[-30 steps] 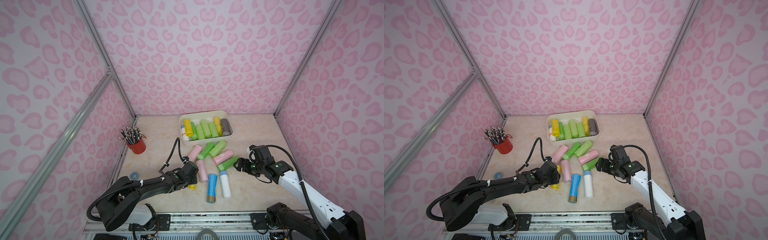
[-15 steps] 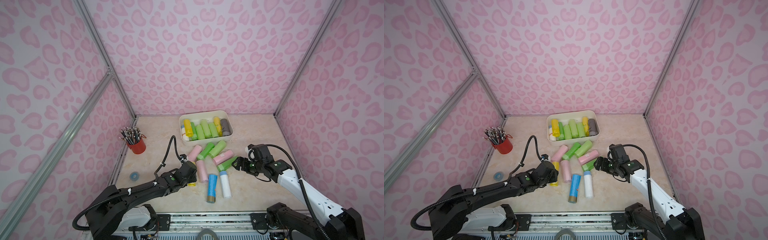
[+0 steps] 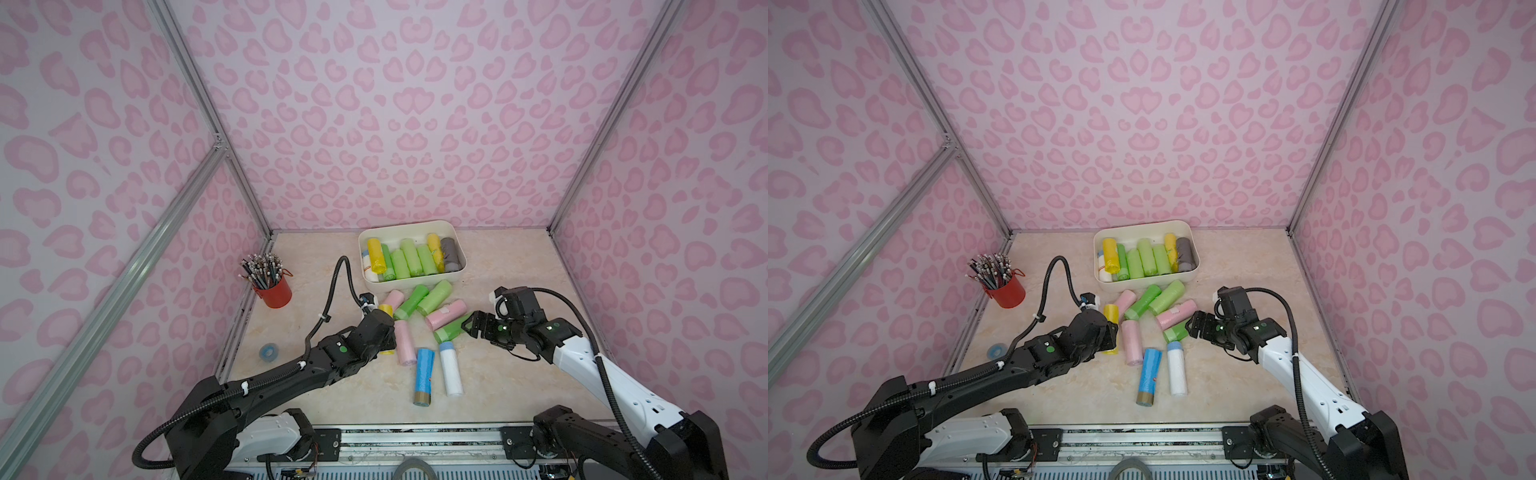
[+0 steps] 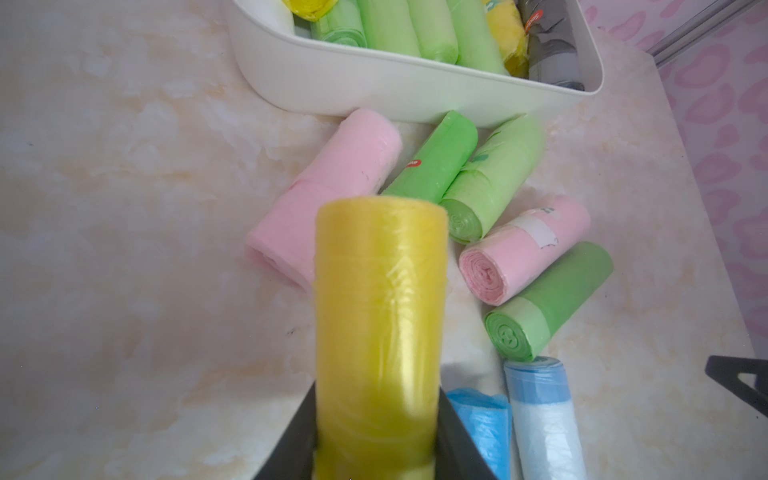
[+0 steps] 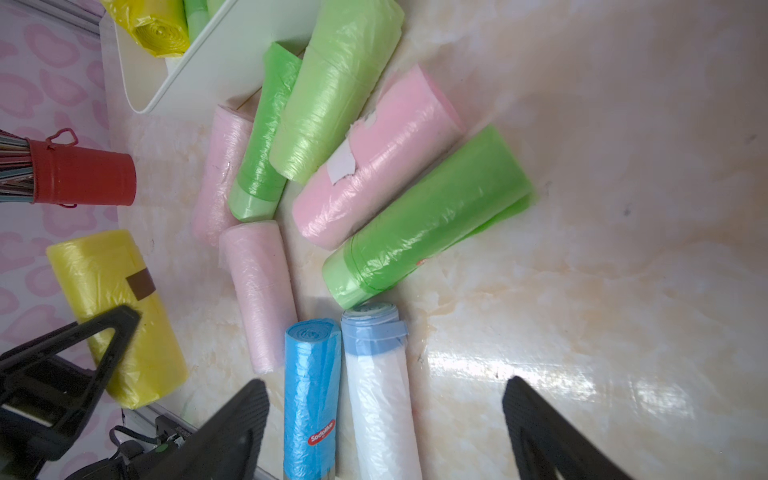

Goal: Put the roll of trash bags into the storage box
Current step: Pick up the roll of trash bags from the center of the board, then place the roll of trash bags in the storage box.

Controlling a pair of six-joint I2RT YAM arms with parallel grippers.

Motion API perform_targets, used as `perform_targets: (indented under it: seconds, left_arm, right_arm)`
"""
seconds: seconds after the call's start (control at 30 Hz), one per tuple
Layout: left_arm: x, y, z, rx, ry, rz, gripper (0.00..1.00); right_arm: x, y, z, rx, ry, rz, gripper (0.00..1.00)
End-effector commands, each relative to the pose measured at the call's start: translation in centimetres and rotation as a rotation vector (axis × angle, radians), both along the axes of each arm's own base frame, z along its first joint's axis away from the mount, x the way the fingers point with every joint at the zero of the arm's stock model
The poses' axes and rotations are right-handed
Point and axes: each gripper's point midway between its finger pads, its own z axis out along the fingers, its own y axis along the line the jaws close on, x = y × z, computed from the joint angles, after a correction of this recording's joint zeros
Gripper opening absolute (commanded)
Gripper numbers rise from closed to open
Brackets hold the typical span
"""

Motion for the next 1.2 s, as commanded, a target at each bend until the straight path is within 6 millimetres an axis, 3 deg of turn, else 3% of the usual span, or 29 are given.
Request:
perform_targets:
  seconds: [0.0,0.3,0.5,0.87,1.17]
  left_arm:
    - [1.6,-0.7,1.7,-0.032,-0.061,-0.005,0.35]
    - [4.5,-2.3,4.9,-0.077,-0.142,-0.036,0.34]
    - [5.1,-2.7,4.7,-0.089,-0.147,-0.055,0.34]
    - [7.9,-2.9,6.6,-0.123,-0.175,-0.041,0.34]
    - [9.1,-4.3,6.7,-0.136,-0.174,-0.066,0.34]
  right_arm:
    - [0.2,0.4,0.6,0.028,-0.009,0.005,0.9]
    - [-0.1,0.3,0.8,0.044,-0.012,0.001,0.9]
    - [0.3,0.3,0.3,0.04,0.004,-0.007,0.9]
    - [1.8,0.8,1.9,0.069,-0.037,0.01,0.9]
    - [2.7,0.5,2.3,0.064,-0.048,-0.003,0.9]
